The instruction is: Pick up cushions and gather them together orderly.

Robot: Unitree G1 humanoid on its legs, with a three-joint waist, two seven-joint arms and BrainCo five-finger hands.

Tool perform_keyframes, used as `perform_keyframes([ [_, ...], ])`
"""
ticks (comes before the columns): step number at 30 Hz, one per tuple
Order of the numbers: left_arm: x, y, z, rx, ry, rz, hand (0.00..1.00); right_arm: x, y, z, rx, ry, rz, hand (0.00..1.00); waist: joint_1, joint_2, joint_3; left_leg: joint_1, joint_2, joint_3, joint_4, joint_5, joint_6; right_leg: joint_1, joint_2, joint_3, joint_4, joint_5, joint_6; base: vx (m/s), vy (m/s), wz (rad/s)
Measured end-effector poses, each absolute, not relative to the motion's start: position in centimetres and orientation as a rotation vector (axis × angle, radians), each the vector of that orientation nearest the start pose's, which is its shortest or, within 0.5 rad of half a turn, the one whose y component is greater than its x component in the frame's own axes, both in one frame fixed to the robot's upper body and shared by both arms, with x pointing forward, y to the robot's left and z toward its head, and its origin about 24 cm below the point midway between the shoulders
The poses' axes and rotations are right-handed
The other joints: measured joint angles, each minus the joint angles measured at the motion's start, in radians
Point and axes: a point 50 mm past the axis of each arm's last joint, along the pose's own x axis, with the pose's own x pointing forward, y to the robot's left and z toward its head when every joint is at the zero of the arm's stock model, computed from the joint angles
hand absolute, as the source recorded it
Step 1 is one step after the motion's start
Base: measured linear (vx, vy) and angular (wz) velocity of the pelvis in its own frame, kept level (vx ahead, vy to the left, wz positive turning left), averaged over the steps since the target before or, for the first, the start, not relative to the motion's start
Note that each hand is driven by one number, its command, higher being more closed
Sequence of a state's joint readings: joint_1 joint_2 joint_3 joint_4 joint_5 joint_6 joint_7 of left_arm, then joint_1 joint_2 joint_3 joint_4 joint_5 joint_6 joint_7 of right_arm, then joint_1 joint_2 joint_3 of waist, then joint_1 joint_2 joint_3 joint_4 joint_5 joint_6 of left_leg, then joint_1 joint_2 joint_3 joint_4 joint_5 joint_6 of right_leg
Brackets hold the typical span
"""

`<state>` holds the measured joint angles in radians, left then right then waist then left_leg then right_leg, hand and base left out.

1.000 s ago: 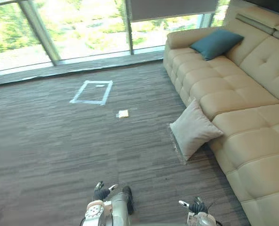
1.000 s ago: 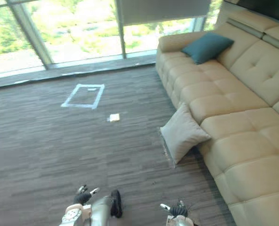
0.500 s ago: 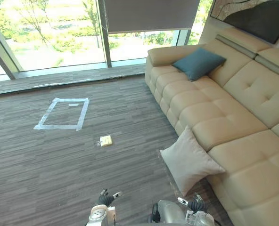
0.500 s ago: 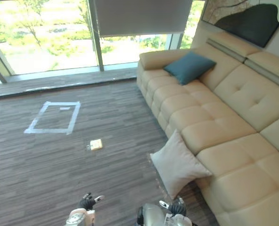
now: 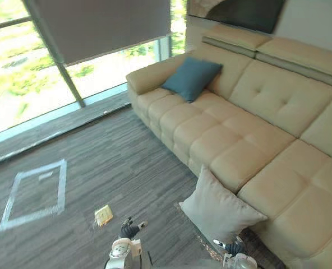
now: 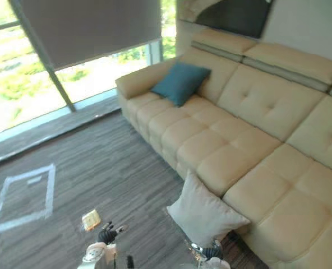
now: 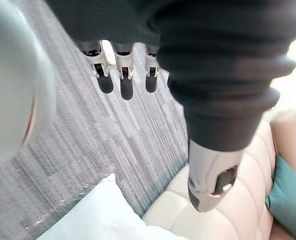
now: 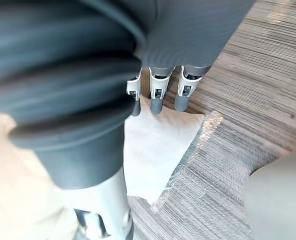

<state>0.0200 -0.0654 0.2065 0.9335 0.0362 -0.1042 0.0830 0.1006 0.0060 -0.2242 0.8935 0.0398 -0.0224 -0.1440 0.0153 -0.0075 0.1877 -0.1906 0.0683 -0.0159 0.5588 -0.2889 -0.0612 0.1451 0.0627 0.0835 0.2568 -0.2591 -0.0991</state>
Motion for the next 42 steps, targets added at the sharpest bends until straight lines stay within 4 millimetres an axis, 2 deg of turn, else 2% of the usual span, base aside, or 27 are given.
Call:
perform_keyframes([
  [1,14.7,16.1,-14.1,-0.078,0.858,0.231,0.00,11.4,-19.2,-14.9,0.070,0.972,-0.393,0.00,0.001,0.000,0.000,-0.003,-0.016,-0.040,-0.039,0.012,0.001,0.000,0.001,0.033,0.011,-0.015,0.018,0.37,0.288,-1.02],
  [2,14.7,16.0,-14.1,-0.074,0.861,0.226,0.00,11.3,-19.2,-14.9,0.065,0.975,-0.391,0.00,0.001,0.003,-0.003,0.005,-0.017,-0.056,-0.080,0.041,0.021,-0.001,0.007,0.072,0.030,-0.037,0.034,0.38,0.304,-1.05],
  [3,14.4,16.0,-14.3,-0.075,0.872,0.225,0.00,11.2,-19.4,-14.9,0.060,0.976,-0.395,0.00,0.002,0.019,-0.012,0.020,-0.010,-0.052,-0.120,0.087,0.044,-0.002,0.024,0.110,0.056,-0.061,0.045,0.41,0.343,-1.09],
  [4,14.2,16.1,-14.4,-0.071,0.885,0.223,0.00,11.0,-19.3,-15.0,0.061,0.986,-0.396,0.00,-0.001,0.023,-0.024,0.029,-0.001,-0.037,-0.119,0.108,-0.023,-0.004,0.031,0.156,0.085,-0.095,0.053,0.41,0.355,-1.02],
  [5,14.1,16.6,-14.5,-0.057,0.891,0.233,0.00,10.7,-18.9,-15.2,0.063,1.001,-0.382,0.00,-0.004,-0.008,-0.033,0.047,-0.014,0.009,-0.122,0.089,-0.005,-0.011,0.010,0.206,0.120,-0.111,0.075,0.39,0.356,-0.95],
  [6,13.9,17.0,-14.6,-0.048,0.897,0.237,0.00,10.5,-18.3,-15.3,0.074,1.009,-0.373,0.00,-0.003,-0.024,-0.044,0.056,-0.022,0.043,-0.126,0.074,0.007,-0.019,-0.005,0.247,0.133,-0.115,0.082,0.32,0.319,-0.91],
  [9,13.8,17.4,-14.6,-0.037,0.901,0.242,0.00,10.6,-17.8,-15.4,0.079,1.006,-0.359,0.00,0.008,-0.046,-0.057,0.091,-0.023,0.175,-0.141,0.040,0.039,-0.060,-0.035,0.322,0.178,-0.112,0.110,0.23,0.302,-1.07],
  [10,13.7,17.4,-14.6,-0.037,0.903,0.243,0.00,10.6,-17.8,-15.3,0.078,1.004,-0.358,0.00,0.009,-0.043,-0.056,0.108,-0.016,0.215,-0.156,0.037,0.044,-0.078,-0.041,0.312,0.193,-0.105,0.123,0.12,0.205,-1.26],
  [12,13.7,17.4,-14.6,-0.034,0.907,0.252,0.00,11.0,-18.1,-15.2,0.068,0.994,-0.356,0.00,0.020,-0.029,-0.050,0.150,0.016,0.301,-0.188,0.034,0.049,-0.111,-0.060,0.217,0.195,-0.082,0.145,0.05,0.133,-1.38],
  [15,13.5,17.4,-14.8,-0.030,0.919,0.259,0.00,11.5,-18.7,-15.0,0.040,0.972,-0.348,0.00,0.030,-0.004,-0.053,0.207,0.072,0.418,-0.254,0.039,0.040,-0.159,-0.145,-0.132,0.121,-0.065,0.149,0.02,0.058,-1.41],
  [16,13.5,17.4,-14.8,-0.028,0.924,0.257,0.00,11.5,-18.7,-15.0,0.038,0.969,-0.349,0.00,0.030,-0.005,-0.053,0.225,0.076,0.450,-0.280,0.048,0.026,-0.156,-0.170,-0.209,0.055,-0.024,0.149,0.03,-0.059,-1.01],
  [17,13.5,17.4,-14.9,-0.026,0.929,0.256,0.00,11.5,-18.7,-15.0,0.039,0.971,-0.350,0.00,0.030,-0.011,-0.056,0.230,0.072,0.466,-0.294,0.053,0.016,-0.152,-0.184,-0.233,0.021,0.035,0.148,0.05,-0.113,-0.73],
  [18,13.6,17.1,-14.9,-0.023,0.933,0.240,0.00,11.5,-18.7,-15.0,0.040,0.969,-0.352,0.00,0.022,-0.012,-0.057,0.238,0.074,0.473,-0.304,0.062,0.003,-0.153,-0.181,-0.236,0.019,0.039,0.162,0.07,-0.180,-0.32],
  [20,13.6,16.2,-15.0,-0.027,0.939,0.209,0.00,11.2,-19.7,-14.9,0.023,0.974,-0.376,0.00,0.015,0.021,-0.046,0.273,0.084,0.472,-0.348,0.091,-0.022,-0.151,-0.163,-0.238,0.049,0.038,0.154,0.08,-0.212,-0.07],
  [22,13.4,15.5,-15.1,-0.045,0.945,0.205,0.00,10.7,-20.3,-15.0,0.017,0.985,-0.390,0.00,0.013,0.031,-0.050,0.300,0.093,0.472,-0.382,0.117,-0.036,-0.145,-0.149,-0.243,0.064,0.034,0.146,0.04,-0.171,0.01],
  [24,13.4,15.4,-15.1,-0.049,0.947,0.201,0.00,10.6,-20.1,-15.1,0.021,0.990,-0.388,0.00,0.013,0.024,-0.054,0.297,0.103,0.469,-0.359,0.138,-0.039,-0.140,-0.147,-0.251,0.081,0.013,0.131,0.02,-0.189,0.08],
  [25,13.5,15.4,-15.1,-0.050,0.941,0.203,0.00,10.6,-20.1,-15.1,0.022,0.990,-0.387,0.00,0.013,0.020,-0.050,0.287,0.114,0.466,-0.324,0.138,-0.039,-0.135,-0.146,-0.255,0.084,0.006,0.123,-0.01,-0.201,0.16],
  [27,14.0,15.7,-14.8,-0.054,0.919,0.215,0.00,10.6,-19.7,-15.2,0.041,0.992,-0.394,0.00,0.010,0.004,-0.038,0.208,0.165,0.422,-0.116,0.137,-0.037,-0.098,-0.138,-0.271,0.067,0.000,0.115,-0.06,-0.203,0.18],
  [29,14.4,15.7,-14.5,-0.055,0.895,0.217,0.00,10.3,-19.7,-15.2,0.042,0.999,-0.394,0.00,0.019,0.005,-0.035,0.132,0.218,0.384,0.089,0.146,-0.022,-0.064,-0.115,-0.257,0.051,-0.029,0.081,-0.07,-0.104,-0.15],
  [30,14.4,15.7,-14.5,-0.055,0.894,0.216,0.00,10.3,-19.7,-15.2,0.044,0.999,-0.397,0.00,0.023,0.008,-0.034,0.112,0.228,0.355,0.146,0.140,-0.010,-0.052,-0.109,-0.241,0.055,-0.039,0.077,-0.05,0.002,-0.36],
  [31,14.4,15.7,-14.5,-0.055,0.895,0.217,0.00,10.3,-19.7,-15.2,0.045,0.998,-0.397,0.00,0.023,0.005,-0.035,0.113,0.221,0.336,0.146,0.124,-0.003,-0.048,-0.110,-0.222,0.055,-0.046,0.074,-0.04,0.029,-0.42],
  [34,14.5,15.7,-14.4,-0.058,0.889,0.213,0.00,10.7,-19.7,-15.2,0.047,0.992,-0.395,0.00,0.023,0.000,-0.032,0.103,0.137,0.270,0.016,0.061,-0.016,-0.053,-0.123,-0.160,0.053,-0.046,0.079,0.04,0.114,-0.50],
  [36,14.4,15.6,-14.5,-0.066,0.893,0.212,0.00,10.7,-19.7,-15.2,0.047,0.992,-0.395,0.00,0.024,0.008,-0.038,0.112,0.073,0.208,-0.161,0.085,-0.014,-0.073,-0.127,-0.122,0.056,-0.044,0.104,0.09,0.243,-0.73],
  [37,14.3,15.7,-14.5,-0.074,0.895,0.218,0.00,10.5,-19.7,-15.3,0.042,1.002,-0.391,0.00,0.027,0.007,-0.040,0.124,0.062,0.204,-0.195,0.088,-0.024,-0.077,-0.120,-0.084,0.062,-0.052,0.124,0.13,0.240,-0.70],
  [38,14.2,16.1,-14.6,-0.069,0.898,0.226,0.00,10.7,-19.5,-15.3,0.044,1.001,-0.386,0.00,0.026,-0.002,-0.047,0.138,0.050,0.220,-0.210,0.084,-0.015,-0.077,-0.127,-0.064,0.061,-0.051,0.129,0.15,0.169,-0.47],
  [39,14.1,16.2,-14.6,-0.064,0.904,0.226,0.00,10.3,-19.1,-15.4,0.054,1.010,-0.384,0.00,0.022,-0.025,-0.056,0.137,0.040,0.232,-0.205,0.072,-0.002,-0.074,-0.139,-0.056,0.049,-0.048,0.137,0.21,0.189,-0.26],
  [42,14.2,16.1,-14.7,-0.064,0.909,0.221,0.00,10.1,-18.6,-15.6,0.066,1.024,-0.375,0.00,0.024,-0.044,-0.068,0.144,0.020,0.267,-0.201,0.046,0.023,-0.075,-0.165,-0.036,0.038,-0.037,0.155,0.19,0.172,-0.19],
])
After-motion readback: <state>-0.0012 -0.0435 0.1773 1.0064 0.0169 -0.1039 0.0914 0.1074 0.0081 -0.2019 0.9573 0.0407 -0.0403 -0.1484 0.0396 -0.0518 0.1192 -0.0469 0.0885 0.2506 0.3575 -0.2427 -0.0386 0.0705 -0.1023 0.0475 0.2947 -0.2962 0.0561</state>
